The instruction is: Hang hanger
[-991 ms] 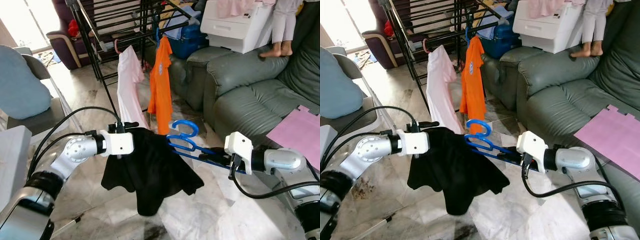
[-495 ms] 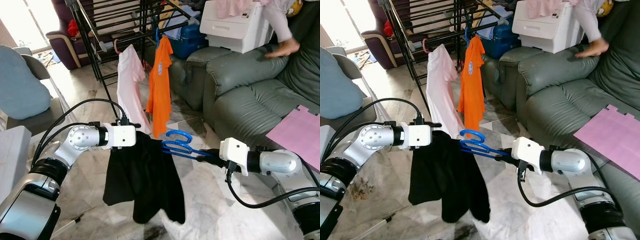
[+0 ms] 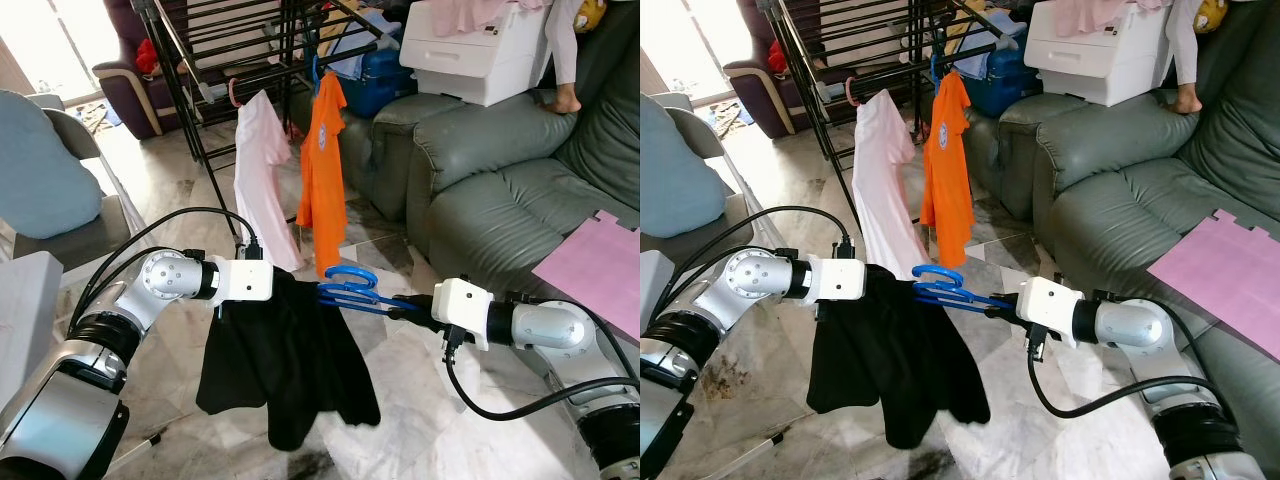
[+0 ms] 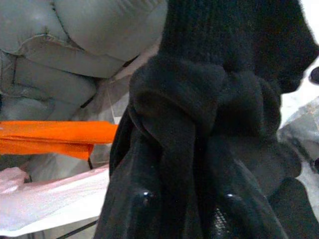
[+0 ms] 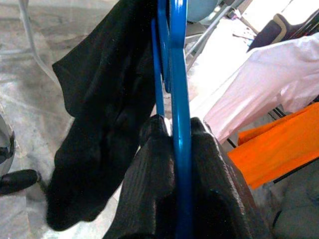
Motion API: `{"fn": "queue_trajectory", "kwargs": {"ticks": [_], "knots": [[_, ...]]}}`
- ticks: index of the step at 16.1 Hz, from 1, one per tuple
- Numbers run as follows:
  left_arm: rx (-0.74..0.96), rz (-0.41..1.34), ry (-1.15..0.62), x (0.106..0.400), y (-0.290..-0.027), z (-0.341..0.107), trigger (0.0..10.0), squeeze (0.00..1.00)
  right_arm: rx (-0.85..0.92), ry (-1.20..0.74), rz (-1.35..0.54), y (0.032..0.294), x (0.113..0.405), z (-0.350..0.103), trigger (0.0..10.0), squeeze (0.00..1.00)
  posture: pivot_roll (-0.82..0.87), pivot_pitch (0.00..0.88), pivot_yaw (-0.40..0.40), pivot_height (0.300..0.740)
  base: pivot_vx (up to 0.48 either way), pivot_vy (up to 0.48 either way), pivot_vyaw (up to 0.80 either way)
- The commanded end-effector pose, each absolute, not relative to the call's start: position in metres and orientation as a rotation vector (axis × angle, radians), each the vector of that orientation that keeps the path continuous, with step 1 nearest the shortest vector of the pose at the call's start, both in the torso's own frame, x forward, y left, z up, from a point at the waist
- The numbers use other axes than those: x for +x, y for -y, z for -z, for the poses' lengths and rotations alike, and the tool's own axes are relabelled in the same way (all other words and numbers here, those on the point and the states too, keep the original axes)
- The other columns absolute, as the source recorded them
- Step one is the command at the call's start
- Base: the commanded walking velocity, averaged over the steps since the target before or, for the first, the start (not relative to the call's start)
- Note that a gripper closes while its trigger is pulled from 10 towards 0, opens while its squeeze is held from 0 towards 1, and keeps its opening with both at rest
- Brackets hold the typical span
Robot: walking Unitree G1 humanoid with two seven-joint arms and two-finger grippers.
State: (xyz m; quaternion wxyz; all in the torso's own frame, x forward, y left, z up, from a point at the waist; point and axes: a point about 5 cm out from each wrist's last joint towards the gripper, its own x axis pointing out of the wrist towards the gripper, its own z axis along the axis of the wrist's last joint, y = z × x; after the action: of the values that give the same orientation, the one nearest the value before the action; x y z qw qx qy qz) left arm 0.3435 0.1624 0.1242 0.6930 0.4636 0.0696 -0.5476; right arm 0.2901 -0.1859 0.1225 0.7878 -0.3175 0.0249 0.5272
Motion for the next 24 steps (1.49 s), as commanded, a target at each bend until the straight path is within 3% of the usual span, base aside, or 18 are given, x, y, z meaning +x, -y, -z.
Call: {"fn": "queue_trajectory", "kwargs": {"ticks": [1,10,11,12,14,17,24], "knots": [[1.029,1.223,-0.160,0.346,-0.164,-0.128,0.0,0.00,-0.702,0.014,-1.136,0.178,0.294,-0.132,10.0,0.00,-0.16,0.000,0.082,0.740,0.000,0.000,0.00],[0.994,1.248,-0.170,0.345,-0.161,-0.126,0.0,0.00,-0.703,0.020,-1.133,0.175,0.297,-0.129,10.0,0.00,-0.16,0.000,0.078,0.740,0.000,0.000,0.00],[0.983,1.246,-0.178,0.344,-0.162,-0.124,0.0,0.00,-0.706,0.023,-1.129,0.175,0.298,-0.129,10.0,0.12,-0.16,0.000,0.078,0.740,0.000,0.000,0.00],[0.973,1.244,-0.182,0.343,-0.163,-0.123,0.0,0.00,-0.684,0.006,-1.131,0.176,0.298,-0.128,10.0,1.00,-0.16,0.000,0.078,0.740,0.000,0.000,0.00],[0.948,1.234,-0.203,0.340,-0.167,-0.117,0.0,0.00,-0.681,-0.013,-1.137,0.177,0.299,-0.128,10.0,1.00,-0.17,0.000,0.079,0.740,0.000,0.000,0.00],[0.915,1.220,-0.256,0.334,-0.177,-0.105,0.0,0.00,-0.821,-0.069,-1.105,0.191,0.307,-0.130,10.0,1.00,-0.18,0.000,0.081,0.740,0.000,0.000,0.00],[0.746,1.056,-0.293,0.330,-0.196,-0.093,0.0,0.00,-0.785,-0.020,-0.976,0.210,0.336,-0.168,10.0,1.00,-0.16,0.000,0.062,0.740,0.000,0.000,0.00]]}}
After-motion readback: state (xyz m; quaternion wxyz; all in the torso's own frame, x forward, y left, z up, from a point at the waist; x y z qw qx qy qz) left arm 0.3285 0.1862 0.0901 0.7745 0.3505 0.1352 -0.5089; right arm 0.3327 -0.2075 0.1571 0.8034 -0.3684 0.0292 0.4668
